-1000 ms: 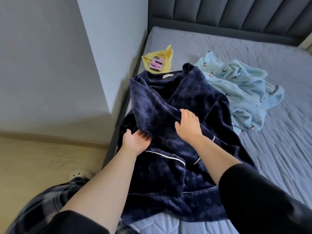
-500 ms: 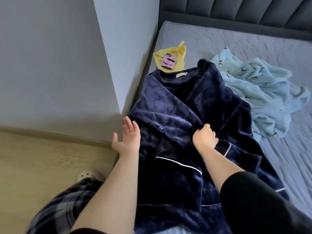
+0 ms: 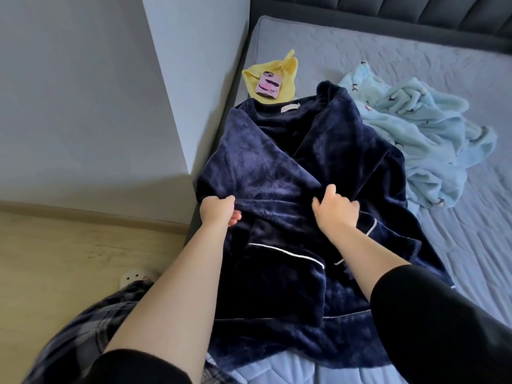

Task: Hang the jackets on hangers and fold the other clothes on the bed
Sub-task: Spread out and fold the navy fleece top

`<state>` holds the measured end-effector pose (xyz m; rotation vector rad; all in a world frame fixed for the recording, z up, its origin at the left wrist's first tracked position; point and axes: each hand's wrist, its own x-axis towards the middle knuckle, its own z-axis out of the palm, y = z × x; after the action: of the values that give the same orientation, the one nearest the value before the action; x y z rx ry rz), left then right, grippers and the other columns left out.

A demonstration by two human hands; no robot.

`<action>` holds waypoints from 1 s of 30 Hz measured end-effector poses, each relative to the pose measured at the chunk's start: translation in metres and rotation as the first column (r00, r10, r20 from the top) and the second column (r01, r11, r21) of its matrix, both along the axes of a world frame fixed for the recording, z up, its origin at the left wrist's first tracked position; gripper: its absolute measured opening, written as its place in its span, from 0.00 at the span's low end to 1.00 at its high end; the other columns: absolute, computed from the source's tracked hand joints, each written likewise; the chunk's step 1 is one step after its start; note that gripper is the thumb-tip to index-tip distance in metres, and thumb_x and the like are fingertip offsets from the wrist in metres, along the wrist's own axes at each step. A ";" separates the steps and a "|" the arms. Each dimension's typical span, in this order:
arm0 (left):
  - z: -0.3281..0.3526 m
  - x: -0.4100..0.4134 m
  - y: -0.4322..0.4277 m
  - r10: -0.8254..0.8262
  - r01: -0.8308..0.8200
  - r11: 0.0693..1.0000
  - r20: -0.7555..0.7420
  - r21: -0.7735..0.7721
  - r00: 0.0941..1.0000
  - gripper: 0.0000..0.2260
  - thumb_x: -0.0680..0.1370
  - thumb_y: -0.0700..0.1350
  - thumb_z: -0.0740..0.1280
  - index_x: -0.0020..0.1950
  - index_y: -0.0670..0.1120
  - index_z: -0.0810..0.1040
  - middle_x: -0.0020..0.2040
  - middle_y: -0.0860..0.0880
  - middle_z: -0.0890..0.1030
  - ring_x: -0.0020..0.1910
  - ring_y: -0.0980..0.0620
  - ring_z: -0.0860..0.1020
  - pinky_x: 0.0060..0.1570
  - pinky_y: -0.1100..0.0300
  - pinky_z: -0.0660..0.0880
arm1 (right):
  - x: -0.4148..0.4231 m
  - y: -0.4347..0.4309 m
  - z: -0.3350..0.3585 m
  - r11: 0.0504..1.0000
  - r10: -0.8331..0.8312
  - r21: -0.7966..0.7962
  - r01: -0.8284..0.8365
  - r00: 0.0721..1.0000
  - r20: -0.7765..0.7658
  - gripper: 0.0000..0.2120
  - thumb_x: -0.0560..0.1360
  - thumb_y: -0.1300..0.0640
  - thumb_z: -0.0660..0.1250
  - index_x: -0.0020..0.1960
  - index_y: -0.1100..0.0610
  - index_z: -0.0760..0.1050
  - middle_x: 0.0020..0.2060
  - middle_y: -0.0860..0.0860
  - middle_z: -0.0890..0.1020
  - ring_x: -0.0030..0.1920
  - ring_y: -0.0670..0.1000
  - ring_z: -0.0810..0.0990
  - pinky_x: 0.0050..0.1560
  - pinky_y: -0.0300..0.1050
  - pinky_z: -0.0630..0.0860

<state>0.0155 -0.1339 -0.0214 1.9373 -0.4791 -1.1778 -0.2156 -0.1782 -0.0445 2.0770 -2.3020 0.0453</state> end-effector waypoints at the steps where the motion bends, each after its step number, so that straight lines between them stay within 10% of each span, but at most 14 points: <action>1: -0.001 0.002 0.005 -0.025 0.030 0.999 0.202 -0.023 0.979 0.06 0.77 0.43 0.65 0.45 0.41 0.73 0.34 0.45 0.77 0.30 0.47 0.77 0.30 0.55 0.75 | -0.003 0.002 0.002 0.999 -0.020 -0.030 0.020 1.000 0.006 0.17 0.78 0.43 0.57 0.55 0.57 0.65 0.51 0.56 0.80 0.52 0.60 0.77 0.50 0.54 0.66; 6: 0.017 -0.034 0.009 0.059 0.421 0.845 0.840 -0.330 0.540 0.09 0.75 0.44 0.67 0.55 0.46 0.74 0.54 0.47 0.77 0.52 0.45 0.74 0.46 0.51 0.71 | -0.001 0.031 0.003 0.948 0.244 -0.224 -0.225 0.968 0.060 0.29 0.77 0.49 0.62 0.73 0.60 0.61 0.68 0.57 0.69 0.68 0.60 0.65 0.69 0.64 0.57; 8: 0.007 -0.057 0.013 -0.205 0.717 0.692 0.933 -0.075 0.296 0.20 0.79 0.47 0.61 0.71 0.45 0.67 0.70 0.44 0.69 0.69 0.43 0.66 0.64 0.47 0.66 | -0.002 0.041 -0.001 0.914 0.366 -0.199 -0.353 0.930 0.032 0.27 0.78 0.50 0.60 0.74 0.58 0.61 0.72 0.58 0.65 0.73 0.59 0.61 0.71 0.64 0.53; 11: -0.028 -0.066 0.033 -0.600 0.747 0.550 0.799 0.374 0.042 0.25 0.83 0.54 0.48 0.79 0.50 0.46 0.79 0.47 0.46 0.77 0.46 0.44 0.74 0.46 0.48 | -0.029 0.053 -0.014 0.962 0.271 0.019 -0.271 0.963 0.014 0.26 0.81 0.45 0.48 0.77 0.51 0.54 0.77 0.52 0.54 0.77 0.54 0.48 0.73 0.61 0.43; 16: -0.039 -0.065 0.042 -0.582 0.707 0.588 0.813 0.393 0.031 0.26 0.82 0.56 0.47 0.78 0.52 0.43 0.79 0.48 0.44 0.77 0.46 0.42 0.73 0.45 0.45 | -0.067 0.068 -0.014 0.960 -0.264 0.141 0.241 0.947 0.181 0.29 0.81 0.44 0.46 0.78 0.54 0.46 0.78 0.55 0.48 0.77 0.56 0.44 0.74 0.64 0.43; 22: -0.043 -0.069 0.057 -0.490 0.731 0.574 0.870 0.369 -0.055 0.26 0.82 0.56 0.46 0.78 0.52 0.45 0.79 0.49 0.46 0.77 0.45 0.44 0.73 0.42 0.49 | -0.031 0.092 -0.015 0.982 0.188 -0.057 -0.181 0.970 0.153 0.27 0.81 0.46 0.49 0.78 0.50 0.51 0.78 0.52 0.50 0.77 0.53 0.44 0.72 0.62 0.40; 30: -0.039 -0.068 0.069 -0.514 0.700 0.588 0.855 0.405 -0.062 0.26 0.82 0.56 0.45 0.78 0.50 0.45 0.79 0.48 0.45 0.77 0.45 0.43 0.72 0.40 0.48 | -0.053 0.100 -0.021 0.957 -0.290 0.099 0.272 0.904 0.313 0.29 0.81 0.46 0.47 0.78 0.55 0.47 0.78 0.53 0.44 0.77 0.53 0.42 0.73 0.64 0.42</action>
<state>-0.0524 -0.0646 -0.0605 2.0896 -2.2969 -0.1210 -0.2681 -0.0782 -0.0653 1.8522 -2.8034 0.3462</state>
